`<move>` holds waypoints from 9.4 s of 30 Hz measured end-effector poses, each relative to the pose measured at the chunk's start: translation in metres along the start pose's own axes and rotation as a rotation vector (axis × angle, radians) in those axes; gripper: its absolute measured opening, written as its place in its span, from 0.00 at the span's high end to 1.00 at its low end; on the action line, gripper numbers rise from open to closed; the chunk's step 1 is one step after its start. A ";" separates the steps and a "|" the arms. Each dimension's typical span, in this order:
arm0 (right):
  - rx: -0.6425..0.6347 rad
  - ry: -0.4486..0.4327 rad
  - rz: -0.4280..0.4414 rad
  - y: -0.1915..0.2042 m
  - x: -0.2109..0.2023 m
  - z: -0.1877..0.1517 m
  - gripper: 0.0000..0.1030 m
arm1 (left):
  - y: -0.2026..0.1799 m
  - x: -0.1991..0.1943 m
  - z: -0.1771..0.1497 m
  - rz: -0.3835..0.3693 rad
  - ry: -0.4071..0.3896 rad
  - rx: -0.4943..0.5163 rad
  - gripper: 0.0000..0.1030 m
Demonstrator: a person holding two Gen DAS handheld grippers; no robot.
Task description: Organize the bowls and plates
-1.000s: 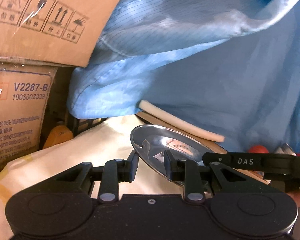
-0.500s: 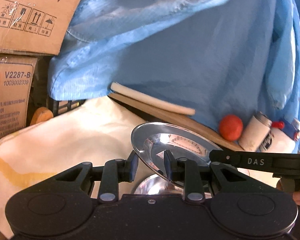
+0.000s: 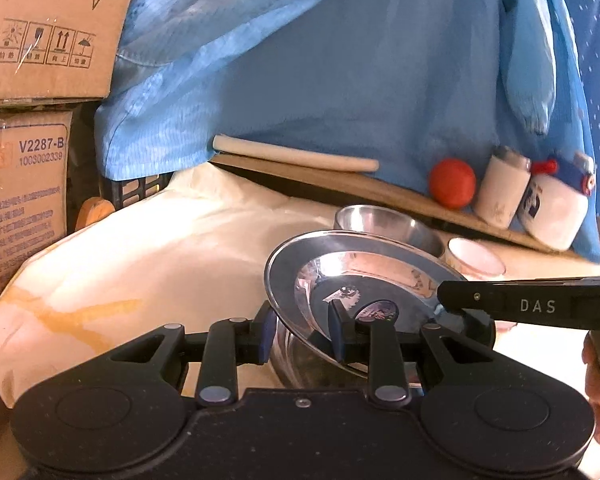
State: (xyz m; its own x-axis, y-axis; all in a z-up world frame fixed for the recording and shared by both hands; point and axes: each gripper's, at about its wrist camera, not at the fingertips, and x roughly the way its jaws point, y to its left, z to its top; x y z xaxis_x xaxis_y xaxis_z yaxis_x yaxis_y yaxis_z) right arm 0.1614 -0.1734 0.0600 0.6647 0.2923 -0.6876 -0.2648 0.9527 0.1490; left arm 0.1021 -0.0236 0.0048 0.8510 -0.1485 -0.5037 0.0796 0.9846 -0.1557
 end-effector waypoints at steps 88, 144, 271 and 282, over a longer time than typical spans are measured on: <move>-0.134 0.022 -0.027 0.009 0.010 -0.027 0.71 | -0.009 0.025 -0.008 0.042 0.131 0.204 0.55; 0.040 -0.153 -0.060 -0.049 -0.034 -0.023 0.01 | -0.006 0.024 0.029 -0.004 0.006 0.084 0.01; 0.301 -0.076 -0.070 -0.071 0.063 0.080 0.89 | -0.038 0.156 0.125 -0.218 0.226 -0.114 0.90; 0.315 0.051 -0.065 -0.076 0.093 0.076 0.89 | -0.031 0.175 0.125 -0.207 0.308 -0.098 0.89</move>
State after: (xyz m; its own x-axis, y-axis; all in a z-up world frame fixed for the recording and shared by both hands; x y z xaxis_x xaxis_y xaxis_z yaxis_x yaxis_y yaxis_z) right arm 0.2965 -0.2126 0.0392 0.6348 0.2334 -0.7366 0.0116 0.9503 0.3112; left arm 0.3138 -0.0691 0.0278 0.6250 -0.3787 -0.6826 0.1704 0.9196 -0.3541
